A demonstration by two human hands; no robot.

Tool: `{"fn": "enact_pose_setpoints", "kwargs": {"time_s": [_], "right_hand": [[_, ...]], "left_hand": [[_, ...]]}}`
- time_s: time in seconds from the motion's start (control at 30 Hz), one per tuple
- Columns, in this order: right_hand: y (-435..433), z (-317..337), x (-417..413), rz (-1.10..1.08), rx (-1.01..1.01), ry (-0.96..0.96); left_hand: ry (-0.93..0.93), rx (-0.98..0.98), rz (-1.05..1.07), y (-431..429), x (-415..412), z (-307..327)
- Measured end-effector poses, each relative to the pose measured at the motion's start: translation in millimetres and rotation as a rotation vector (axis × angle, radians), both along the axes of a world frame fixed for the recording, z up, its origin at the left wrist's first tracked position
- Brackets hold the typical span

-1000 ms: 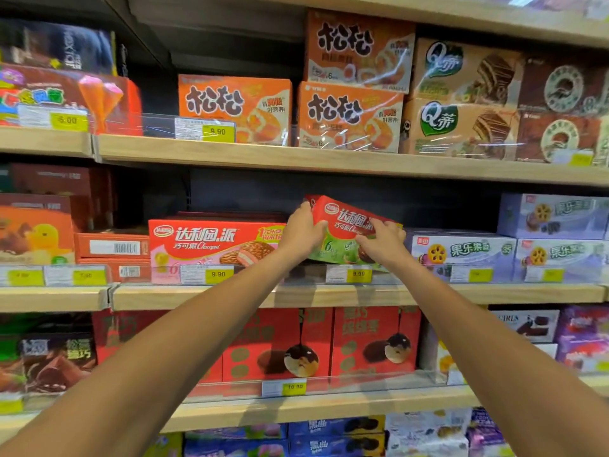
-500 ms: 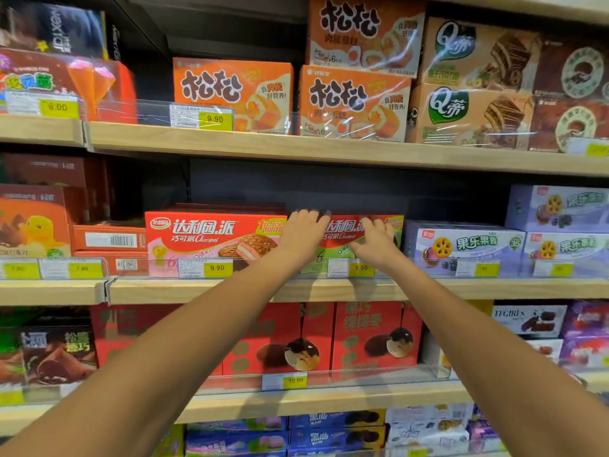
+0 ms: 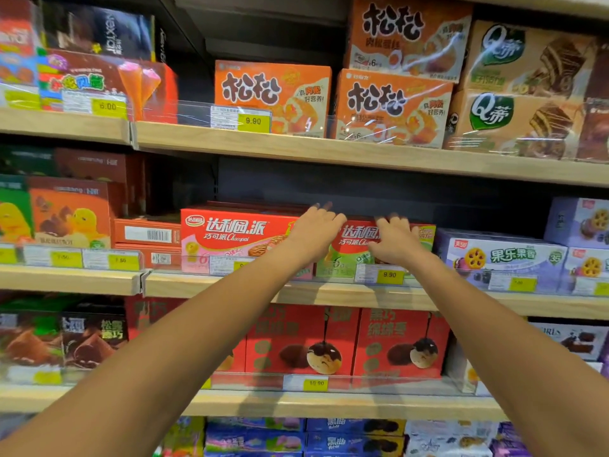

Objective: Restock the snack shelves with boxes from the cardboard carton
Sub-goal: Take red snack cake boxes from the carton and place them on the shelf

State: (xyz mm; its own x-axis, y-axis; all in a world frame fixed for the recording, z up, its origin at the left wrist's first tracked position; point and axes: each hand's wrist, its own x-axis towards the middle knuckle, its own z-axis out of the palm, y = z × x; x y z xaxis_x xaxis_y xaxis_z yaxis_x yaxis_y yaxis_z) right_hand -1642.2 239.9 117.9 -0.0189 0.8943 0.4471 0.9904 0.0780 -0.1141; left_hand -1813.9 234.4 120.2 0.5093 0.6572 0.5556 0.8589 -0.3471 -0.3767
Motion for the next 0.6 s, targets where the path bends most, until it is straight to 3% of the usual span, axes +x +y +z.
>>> {"fn": "enact_pose_setpoints", "kwargs": {"time_s": [0.33, 0.6], "right_hand": [[-26, 6, -3, 0.000, 0.020, 0.013], [-41, 14, 8, 0.014, -0.089, -0.021]], "left_hand": [[-0.063, -0.079, 0.001, -14, -18, 0], [-0.079, -0.201, -0.015, -34, -12, 8]]}}
